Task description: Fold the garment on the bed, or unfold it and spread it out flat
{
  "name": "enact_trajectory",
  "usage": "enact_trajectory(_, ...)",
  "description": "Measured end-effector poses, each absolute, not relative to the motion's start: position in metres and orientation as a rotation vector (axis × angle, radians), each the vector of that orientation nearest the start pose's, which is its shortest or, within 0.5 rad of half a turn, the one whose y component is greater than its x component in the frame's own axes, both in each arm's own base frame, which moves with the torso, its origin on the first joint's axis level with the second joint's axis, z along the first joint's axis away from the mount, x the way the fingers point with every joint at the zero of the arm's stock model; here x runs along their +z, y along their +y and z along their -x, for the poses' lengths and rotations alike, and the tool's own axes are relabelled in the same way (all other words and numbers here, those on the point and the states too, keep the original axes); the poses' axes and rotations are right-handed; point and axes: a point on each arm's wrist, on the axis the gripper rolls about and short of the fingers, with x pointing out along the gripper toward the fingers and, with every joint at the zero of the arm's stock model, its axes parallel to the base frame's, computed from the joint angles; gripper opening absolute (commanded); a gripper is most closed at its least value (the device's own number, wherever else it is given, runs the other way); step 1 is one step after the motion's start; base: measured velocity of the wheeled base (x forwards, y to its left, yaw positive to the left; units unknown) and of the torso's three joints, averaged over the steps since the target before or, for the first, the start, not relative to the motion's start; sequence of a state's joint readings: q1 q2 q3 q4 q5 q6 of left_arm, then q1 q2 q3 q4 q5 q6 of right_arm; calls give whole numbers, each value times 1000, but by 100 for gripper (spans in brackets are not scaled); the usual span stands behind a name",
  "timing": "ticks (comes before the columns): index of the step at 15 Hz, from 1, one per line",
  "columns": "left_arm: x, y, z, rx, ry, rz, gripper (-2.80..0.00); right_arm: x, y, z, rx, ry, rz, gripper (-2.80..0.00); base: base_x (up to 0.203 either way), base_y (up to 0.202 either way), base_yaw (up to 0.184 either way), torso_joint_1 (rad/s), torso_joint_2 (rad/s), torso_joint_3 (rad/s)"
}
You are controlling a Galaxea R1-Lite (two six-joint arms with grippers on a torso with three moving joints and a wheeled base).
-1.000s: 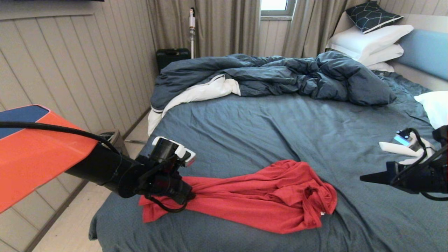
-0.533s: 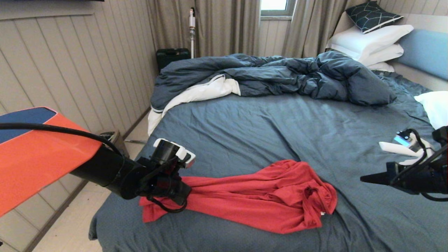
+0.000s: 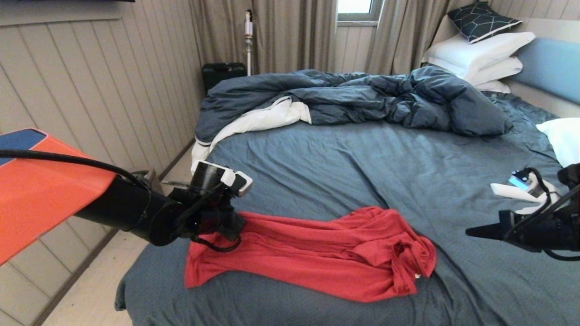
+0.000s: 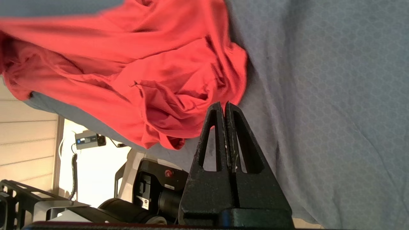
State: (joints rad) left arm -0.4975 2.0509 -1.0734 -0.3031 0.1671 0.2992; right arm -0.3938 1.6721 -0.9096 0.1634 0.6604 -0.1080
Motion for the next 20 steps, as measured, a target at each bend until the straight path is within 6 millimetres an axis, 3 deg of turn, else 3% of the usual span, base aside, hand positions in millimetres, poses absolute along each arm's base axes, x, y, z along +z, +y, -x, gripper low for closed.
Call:
enact_trajectory(4,93,-160,-376,-331,458,-543,-280,151,-90,-254,290,791,-368,-280,0,0,0,0,0,0)
enact_trajectory(7,76,-151,-404,-291,451,-556,-280,149,-90,-255,294,793,-367,-280,0,0,0,0,0,0)
enact_trajectory(12,55,-149,-415,-282,481,-601,-280,145,-90,-256,293,775,-354,-280,0,0,0,0,0,0)
enact_trajectory(13,54,-149,-415,-270,486,-607,0,144,-90,-255,293,777,-356,-280,0,0,0,0,0,0)
enact_trajectory(17,63,-148,-416,-232,462,-602,0,144,-90,-256,294,778,-356,-280,0,0,0,0,0,0)
enact_trajectory(20,85,-147,-414,-198,412,-576,0,143,-90,-256,299,777,-348,-280,0,0,0,0,0,0)
